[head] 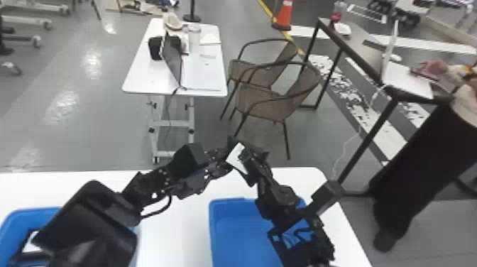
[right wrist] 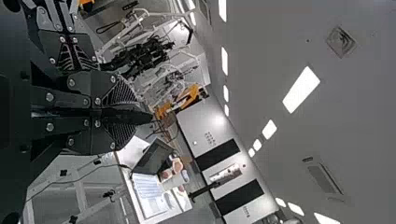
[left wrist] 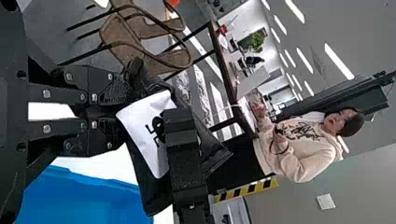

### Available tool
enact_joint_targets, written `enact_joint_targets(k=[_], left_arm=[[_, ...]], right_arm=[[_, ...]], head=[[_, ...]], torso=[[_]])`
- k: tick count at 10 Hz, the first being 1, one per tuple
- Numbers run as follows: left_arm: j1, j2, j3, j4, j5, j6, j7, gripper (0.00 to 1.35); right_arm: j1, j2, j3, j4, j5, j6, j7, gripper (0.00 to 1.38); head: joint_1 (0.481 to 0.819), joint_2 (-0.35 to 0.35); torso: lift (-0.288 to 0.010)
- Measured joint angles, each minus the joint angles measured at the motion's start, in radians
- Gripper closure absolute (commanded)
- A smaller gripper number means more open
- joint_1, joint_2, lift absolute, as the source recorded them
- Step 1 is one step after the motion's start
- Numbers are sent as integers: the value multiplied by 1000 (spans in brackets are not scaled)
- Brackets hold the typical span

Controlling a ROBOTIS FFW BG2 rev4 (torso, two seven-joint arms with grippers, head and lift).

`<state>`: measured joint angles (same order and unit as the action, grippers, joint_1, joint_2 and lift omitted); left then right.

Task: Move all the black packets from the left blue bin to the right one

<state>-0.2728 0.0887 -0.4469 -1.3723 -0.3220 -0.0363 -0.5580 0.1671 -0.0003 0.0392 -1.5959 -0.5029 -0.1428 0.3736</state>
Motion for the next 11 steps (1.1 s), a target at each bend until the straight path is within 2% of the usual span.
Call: enact_joint_targets(k=[1,2,3,6,8,10,11], left_arm=[[15,-4,19,0,0,-18,13,509],[33,-8,43,-2,-4,-25,15,366],[58,-11,79,-19,-13,-26,15,292],[204,-40,285,-166,-36,7,15,280],[300,-56,412,-261,9,-7,18,263],[403,-83,505,-361,50,37,44,-2],[440,-88,536,-391,63,50,52,2]], right_arm=[[6,0,1,1,-5,-7,-3,1280],[12,0,0,1,-8,-12,-8,1280],[20,0,-4,2,-5,-13,-19,1280],[95,-6,-39,-45,10,29,-88,1280],[160,-18,-85,-104,23,148,-112,1280],[180,-20,-117,-91,23,228,-123,1280],[170,-22,-121,-55,12,245,-120,1282]], head=[[695,-217],[695,-212],[695,-204],[695,-157],[695,-113],[695,-68],[695,-55]], torso=[[0],[0],[0],[0],[0],[0],[0]])
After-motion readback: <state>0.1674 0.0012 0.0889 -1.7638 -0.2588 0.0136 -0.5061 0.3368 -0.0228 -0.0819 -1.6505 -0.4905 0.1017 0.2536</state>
